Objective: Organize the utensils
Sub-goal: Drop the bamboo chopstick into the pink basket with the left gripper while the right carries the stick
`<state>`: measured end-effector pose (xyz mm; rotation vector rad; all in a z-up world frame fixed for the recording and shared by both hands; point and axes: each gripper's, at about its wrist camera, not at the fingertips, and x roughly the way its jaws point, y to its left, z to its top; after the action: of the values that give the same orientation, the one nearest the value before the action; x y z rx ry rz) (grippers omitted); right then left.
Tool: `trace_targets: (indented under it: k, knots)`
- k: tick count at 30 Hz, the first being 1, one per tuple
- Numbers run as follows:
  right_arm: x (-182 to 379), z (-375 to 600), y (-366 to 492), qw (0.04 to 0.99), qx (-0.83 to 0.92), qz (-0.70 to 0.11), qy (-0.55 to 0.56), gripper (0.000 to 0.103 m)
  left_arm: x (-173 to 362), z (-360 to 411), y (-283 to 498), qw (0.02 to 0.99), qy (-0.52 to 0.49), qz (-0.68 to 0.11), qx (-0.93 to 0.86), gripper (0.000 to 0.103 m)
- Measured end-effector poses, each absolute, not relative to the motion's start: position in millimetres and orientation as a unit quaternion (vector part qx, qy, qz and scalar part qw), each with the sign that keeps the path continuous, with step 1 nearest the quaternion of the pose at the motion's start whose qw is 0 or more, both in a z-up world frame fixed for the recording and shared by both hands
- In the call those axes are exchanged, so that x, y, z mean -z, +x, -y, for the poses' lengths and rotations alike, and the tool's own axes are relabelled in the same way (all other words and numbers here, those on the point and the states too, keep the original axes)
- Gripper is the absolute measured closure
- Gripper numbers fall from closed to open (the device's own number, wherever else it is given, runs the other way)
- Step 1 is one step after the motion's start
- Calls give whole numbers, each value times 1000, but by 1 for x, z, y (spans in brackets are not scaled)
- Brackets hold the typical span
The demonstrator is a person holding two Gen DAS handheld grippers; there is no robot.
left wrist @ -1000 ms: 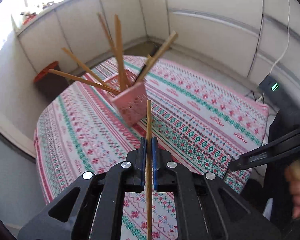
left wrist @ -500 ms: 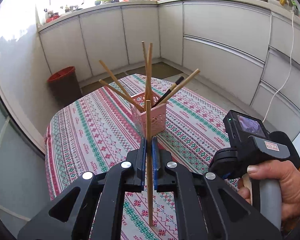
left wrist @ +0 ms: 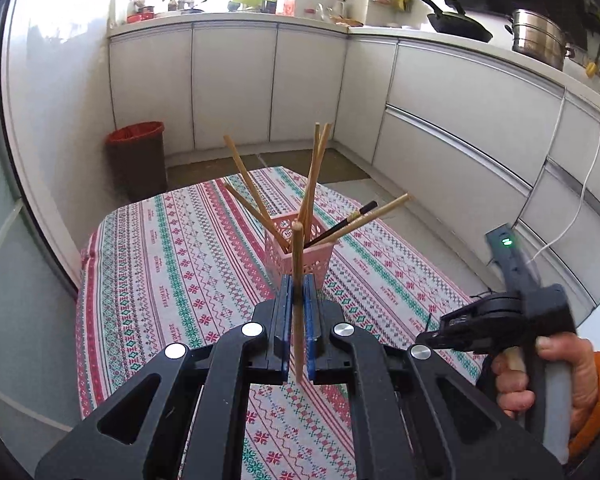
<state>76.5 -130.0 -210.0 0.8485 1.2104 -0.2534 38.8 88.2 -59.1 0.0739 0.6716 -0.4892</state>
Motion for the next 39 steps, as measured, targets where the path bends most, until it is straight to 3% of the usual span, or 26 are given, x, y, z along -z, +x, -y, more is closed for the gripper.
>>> trace_targets:
  k: [14, 29, 39]
  knots:
    - [96, 152, 36, 883, 28, -400, 246, 98, 37, -64, 32, 922, -12, -332, 200, 98]
    - [-1, 158, 41, 925, -41, -315, 209, 98, -41, -45, 60, 950, -8, -266, 165, 98]
    - [-21, 158, 62, 933, -56, -296, 198, 98, -46, -35, 114, 957, -23, -255, 135, 98]
